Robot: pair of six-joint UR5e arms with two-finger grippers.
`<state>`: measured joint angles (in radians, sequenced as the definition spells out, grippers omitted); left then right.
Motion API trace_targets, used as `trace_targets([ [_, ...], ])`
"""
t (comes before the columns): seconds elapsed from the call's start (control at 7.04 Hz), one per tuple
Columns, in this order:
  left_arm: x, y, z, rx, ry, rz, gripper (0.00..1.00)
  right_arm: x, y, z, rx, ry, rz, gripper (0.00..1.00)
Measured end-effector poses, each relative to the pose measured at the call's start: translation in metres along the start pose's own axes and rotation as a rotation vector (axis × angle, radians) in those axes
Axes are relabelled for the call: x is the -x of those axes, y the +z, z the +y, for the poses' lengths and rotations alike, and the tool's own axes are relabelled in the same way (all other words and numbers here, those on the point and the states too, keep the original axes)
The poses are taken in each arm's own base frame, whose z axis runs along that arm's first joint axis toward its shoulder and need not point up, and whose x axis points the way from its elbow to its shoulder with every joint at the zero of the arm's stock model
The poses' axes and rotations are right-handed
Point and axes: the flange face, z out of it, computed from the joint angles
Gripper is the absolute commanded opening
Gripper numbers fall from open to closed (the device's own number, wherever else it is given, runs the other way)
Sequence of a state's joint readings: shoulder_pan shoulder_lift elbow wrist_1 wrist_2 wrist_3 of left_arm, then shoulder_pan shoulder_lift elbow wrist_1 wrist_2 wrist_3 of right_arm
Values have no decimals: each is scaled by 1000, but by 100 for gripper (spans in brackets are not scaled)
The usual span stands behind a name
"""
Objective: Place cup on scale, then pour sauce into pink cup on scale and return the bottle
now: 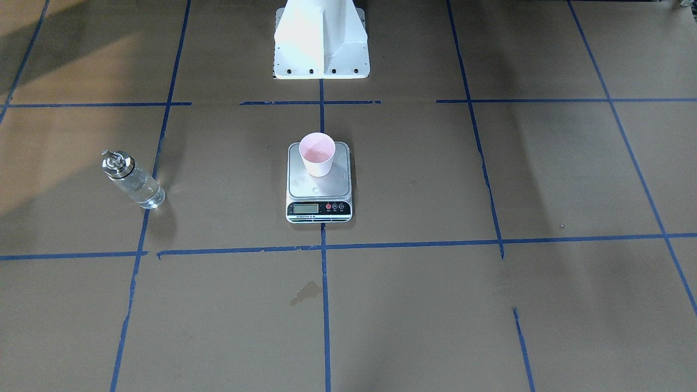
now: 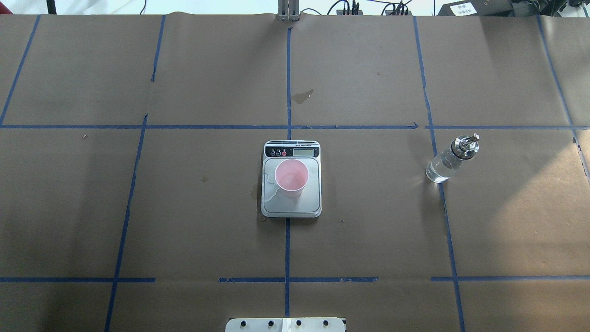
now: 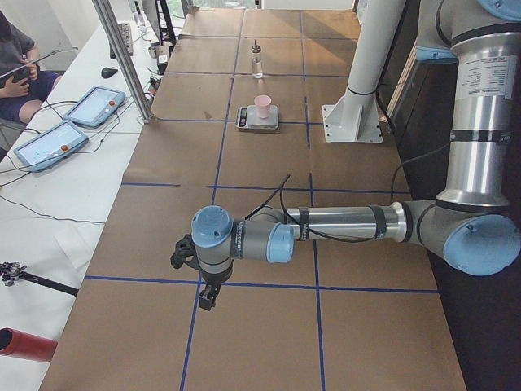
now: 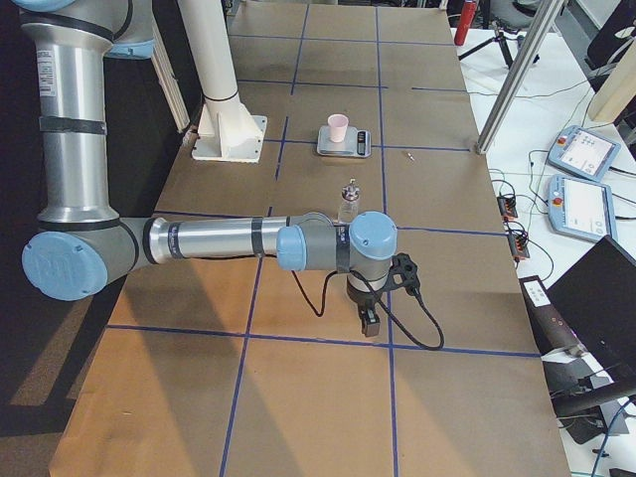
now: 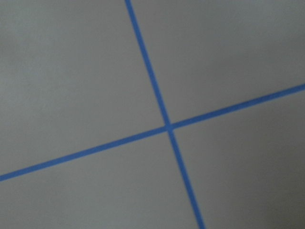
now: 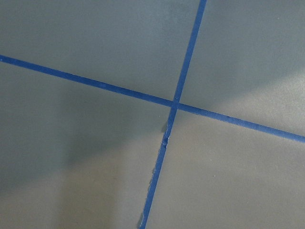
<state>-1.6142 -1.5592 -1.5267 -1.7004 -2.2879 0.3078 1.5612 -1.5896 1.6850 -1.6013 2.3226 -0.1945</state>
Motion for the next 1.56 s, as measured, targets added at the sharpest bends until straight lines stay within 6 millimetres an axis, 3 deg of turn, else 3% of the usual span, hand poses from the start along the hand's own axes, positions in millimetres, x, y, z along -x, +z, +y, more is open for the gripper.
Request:
trace_targets([
  [0.28,-5,-14,-6,-24,-10,-10,100,0,0,0,0,57,-3,100],
  [0.57,-22,-34,-8,-60,-111,-18,100,-4,5,2,10,96,-9,100],
  [1.56,-23,-30,3,-58,-156,-15,100,-11,14,2,5,134,-9,100],
])
